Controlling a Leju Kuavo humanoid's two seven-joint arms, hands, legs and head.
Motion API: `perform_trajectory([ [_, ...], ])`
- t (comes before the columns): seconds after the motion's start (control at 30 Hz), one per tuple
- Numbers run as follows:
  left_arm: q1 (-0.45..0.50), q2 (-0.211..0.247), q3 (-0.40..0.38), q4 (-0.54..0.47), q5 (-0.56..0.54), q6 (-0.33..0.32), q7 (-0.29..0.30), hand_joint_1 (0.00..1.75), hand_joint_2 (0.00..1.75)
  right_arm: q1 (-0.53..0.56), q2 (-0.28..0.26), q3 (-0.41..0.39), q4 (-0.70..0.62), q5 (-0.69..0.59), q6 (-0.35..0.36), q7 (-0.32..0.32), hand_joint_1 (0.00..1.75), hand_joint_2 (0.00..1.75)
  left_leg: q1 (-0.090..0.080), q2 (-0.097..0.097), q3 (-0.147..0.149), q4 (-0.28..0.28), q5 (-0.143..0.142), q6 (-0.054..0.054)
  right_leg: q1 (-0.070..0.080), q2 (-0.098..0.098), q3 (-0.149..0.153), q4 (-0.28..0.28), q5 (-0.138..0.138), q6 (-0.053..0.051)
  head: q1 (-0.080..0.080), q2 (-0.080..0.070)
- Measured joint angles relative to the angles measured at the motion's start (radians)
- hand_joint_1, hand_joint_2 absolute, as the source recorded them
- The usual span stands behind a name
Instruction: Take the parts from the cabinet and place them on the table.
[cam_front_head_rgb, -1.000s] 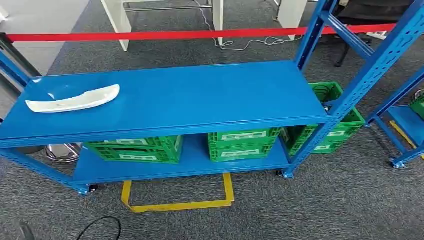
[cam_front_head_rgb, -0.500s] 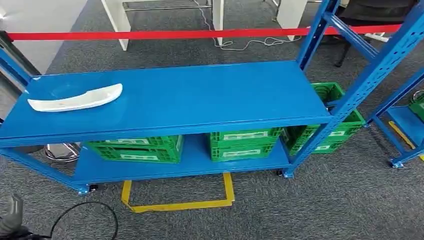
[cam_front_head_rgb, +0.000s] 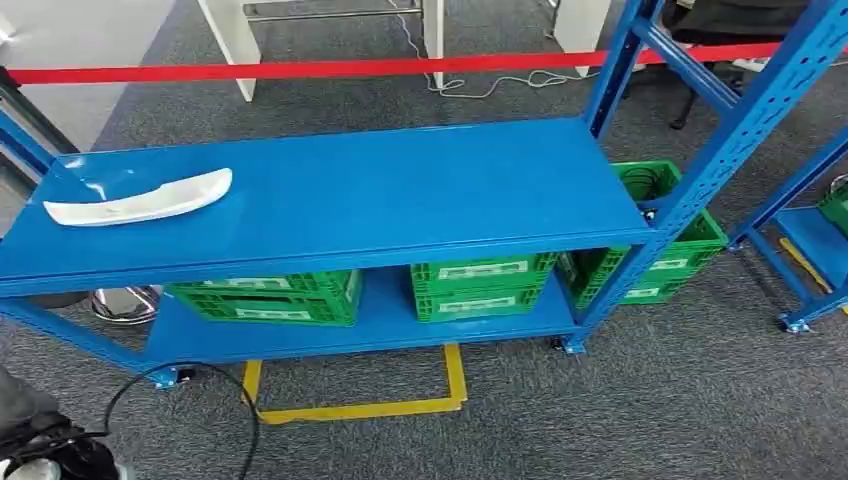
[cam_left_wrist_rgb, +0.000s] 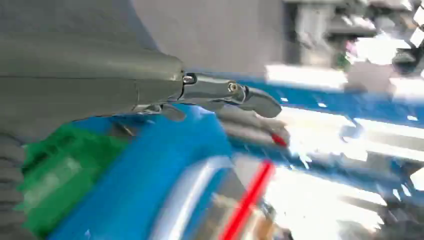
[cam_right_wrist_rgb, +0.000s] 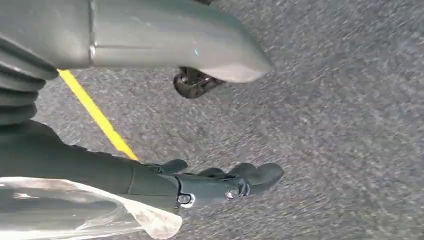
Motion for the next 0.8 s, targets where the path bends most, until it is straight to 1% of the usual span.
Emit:
perform_trajectory([
  [0.03,0.006,0.0,-0.025,-0.033,0.0,-0.002,0.0,0.0,0.0,-0.001,0.0,-0.003,0.0,0.002,0.011,0.007,0.0,0.0,0.003,0.0,-0.002,0.008,-0.011,-0.007,-0.005,-0.001,0.002,-0.004,0.003,-0.009,-0.002,0.0],
  [0.07,0.009,0.0,-0.051,-0.066,0.0,-0.005,-0.001,0.0,0.0,0.0,0.0,-0.006,0.0,0.006,0.022,0.011,0.0,0.0,0.003,-0.001,-0.013,0.037,-0.034,-0.01,-0.005,-0.001,0.004,-0.004,0.003,-0.013,-0.003,0.0],
  [0.1,0.01,0.0,-0.074,-0.09,-0.001,-0.005,-0.001,0.0,1.75,-0.001,0.0,-0.009,0.0,0.009,0.032,0.016,0.0,0.0,0.003,-0.001,-0.04,0.098,-0.069,-0.013,-0.005,-0.002,0.004,-0.004,0.002,-0.017,-0.005,0.0],
  [0.13,0.01,0.0,-0.1,-0.115,-0.003,-0.004,-0.002,0.0,1.75,-0.003,0.002,-0.012,0.0,0.013,0.043,0.02,0.0,0.0,0.003,-0.001,-0.079,0.182,-0.107,-0.014,-0.003,-0.002,0.004,-0.004,0.002,-0.019,-0.004,0.0],
  [0.17,0.011,0.001,-0.123,-0.137,-0.007,0.002,-0.004,0.0,0.0,-0.003,0.002,-0.015,0.0,0.015,0.054,0.025,0.0,0.0,0.003,-0.001,-0.115,0.257,-0.134,-0.015,-0.002,-0.002,0.004,-0.004,0.001,-0.02,-0.004,0.0],
  [0.2,0.01,0.003,-0.144,-0.152,-0.017,0.01,-0.005,0.0,0.0,-0.003,0.002,-0.018,0.0,0.017,0.069,0.03,0.0,0.0,0.003,-0.001,-0.14,0.306,-0.144,-0.014,-0.001,-0.002,0.005,-0.004,0.0,-0.021,-0.005,0.0],
  [0.23,0.009,0.007,-0.169,-0.166,-0.03,0.02,-0.008,0.0,0.0,-0.002,0.002,-0.021,0.0,0.019,0.084,0.037,0.0,0.0,0.003,-0.001,-0.144,0.309,-0.128,-0.012,0.001,-0.001,0.007,-0.004,-0.001,-0.022,-0.004,0.0],
  [0.27,0.005,0.013,-0.193,-0.176,-0.046,0.031,-0.013,0.0,0.0,-0.002,0.002,-0.022,0.001,0.022,0.101,0.043,0.0,0.0,0.002,-0.001,-0.131,0.271,-0.091,-0.008,0.002,0.001,0.009,-0.004,-0.002,-0.023,-0.004,0.0],
  [0.3,-0.001,0.018,-0.216,-0.184,-0.062,0.044,-0.019,0.0,0.0,-0.003,0.002,-0.022,0.002,0.027,0.116,0.049,0.0,0.0,0.001,-0.001,-0.098,0.191,-0.037,-0.001,0.003,0.003,0.013,-0.004,-0.003,-0.023,-0.004,0.0],
  [0.33,-0.009,0.024,-0.237,-0.191,-0.079,0.056,-0.023,0.0,0.0,-0.004,0.003,-0.022,0.002,0.031,0.129,0.053,0.0,0.0,-0.001,-0.002,-0.062,0.106,0.011,0.006,0.003,0.005,0.017,-0.004,-0.004,-0.021,-0.004,0.0],
  [0.37,-0.018,0.032,-0.259,-0.198,-0.099,0.068,-0.026,0.0,0.0,-0.003,0.004,-0.022,0.002,0.036,0.143,0.059,0.0,0.0,-0.005,-0.005,-0.038,0.044,0.027,0.014,0.002,0.006,0.014,-0.005,-0.005,-0.02,-0.004,0.0],
  [0.4,-0.027,0.042,-0.284,-0.202,-0.121,0.082,-0.031,0.0,0.0,-0.005,0.005,-0.022,0.003,0.041,0.153,0.063,0.0,0.0,-0.009,-0.005,-0.032,0.029,0.021,0.016,0.009,0.008,0.012,-0.002,-0.007,-0.015,-0.004,0.0],
  [0.43,-0.037,0.05,-0.309,-0.206,-0.14,0.095,-0.036,0.0,0.0,-0.006,0.005,-0.022,0.003,0.048,0.161,0.066,0.0,0.0,-0.01,-0.004,-0.029,0.015,0.011,0.018,0.007,0.007,0.005,-0.003,-0.003,-0.009,-0.006,0.0],
  [0.47,-0.045,0.059,-0.332,-0.206,-0.165,0.107,-0.04,0.0,0.0,-0.008,0.005,-0.022,0.003,0.057,0.169,0.068,0.0,0.0,-0.012,-0.005,-0.035,0.018,0.012,0.018,0.006,0.006,0.002,-0.005,0.0,-0.004,-0.003,0.0],
  [0.5,-0.051,0.075,-0.357,-0.206,-0.189,0.119,-0.043,0.0,0.0,-0.007,0.006,-0.021,0.004,0.065,0.176,0.069,0.0,0.0,-0.012,-0.006,-0.036,0.016,0.013,0.02,0.004,0.004,0.004,-0.01,0.003,0.002,-0.005,0.0],
  [0.53,-0.059,0.083,-0.383,-0.207,-0.212,0.13,-0.046,0.0,0.0,-0.007,0.005,-0.02,0.004,0.074,0.18,0.069,0.0,0.0,-0.005,-0.005,-0.03,-0.004,0.021,0.027,0.008,0.005,0.005,-0.008,-0.003,0.009,-0.005,0.0],
  [0.57,-0.068,0.09,-0.406,-0.207,-0.234,0.138,-0.048,0.0,0.0,-0.007,0.005,-0.02,0.004,0.082,0.182,0.069,0.0,0.0,-0.003,-0.004,-0.024,-0.009,0.025,0.031,0.006,0.004,-0.008,0.005,-0.016,0.011,-0.003,0.0],
  [0.6,-0.077,0.096,-0.431,-0.207,-0.259,0.149,-0.053,0.0,0.0,-0.009,0.005,-0.019,0.004,0.09,0.185,0.069,0.0,0.0,-0.002,-0.004,-0.025,-0.01,0.026,0.036,0.006,0.004,-0.03,0.053,-0.049,0.013,0.001,0.0],
  [0.63,-0.077,0.097,-0.439,-0.207,-0.27,0.155,-0.055,0.0,0.0,-0.011,0.005,-0.019,0.004,0.095,0.187,0.069,0.0,0.0,-0.003,-0.002,-0.026,-0.01,0.026,0.037,0.005,0.004,-0.067,0.132,-0.086,0.016,0.003,0.0],
  [0.67,-0.076,0.097,-0.441,-0.207,-0.275,0.157,-0.056,0.0,0.0,-0.01,0.005,-0.018,0.004,0.096,0.187,0.069,0.0,0.0,-0.004,0.002,-0.027,-0.01,0.025,0.039,0.005,0.004,-0.108,0.216,-0.121,0.02,0.002,0.0],
  [0.7,-0.079,0.101,-0.45,-0.205,-0.284,0.163,-0.056,0.0,0.0,-0.009,0.005,-0.018,0.004,0.1,0.188,0.069,0.0,0.0,-0.005,0.004,-0.027,-0.01,0.025,0.039,0.006,0.004,-0.14,0.277,-0.139,0.022,0.003,0.0],
  [0.73,-0.083,0.11,-0.465,-0.204,-0.298,0.174,-0.056,0.0,0.0,-0.007,0.005,-0.017,0.004,0.106,0.188,0.069,0.0,0.0,-0.005,0.003,-0.027,-0.009,0.025,0.039,0.005,0.003,-0.152,0.296,-0.13,0.024,0.002,0.0],
  [0.77,-0.088,0.119,-0.482,-0.204,-0.318,0.181,-0.057,0.0,0.0,-0.005,0.005,-0.015,0.005,0.111,0.191,0.069,0.0,0.0,-0.005,0.003,-0.026,-0.009,0.025,0.039,0.005,0.003,-0.14,0.267,-0.1,0.024,0.003,0.0],
  [0.8,-0.094,0.125,-0.502,-0.203,-0.342,0.193,-0.059,0.0,0.0,-0.006,0.005,-0.013,0.004,0.119,0.193,0.069,0.0,0.0,-0.005,0.001,-0.025,-0.008,0.024,0.039,0.004,0.002,-0.104,0.191,-0.05,0.024,0.003,0.0],
])
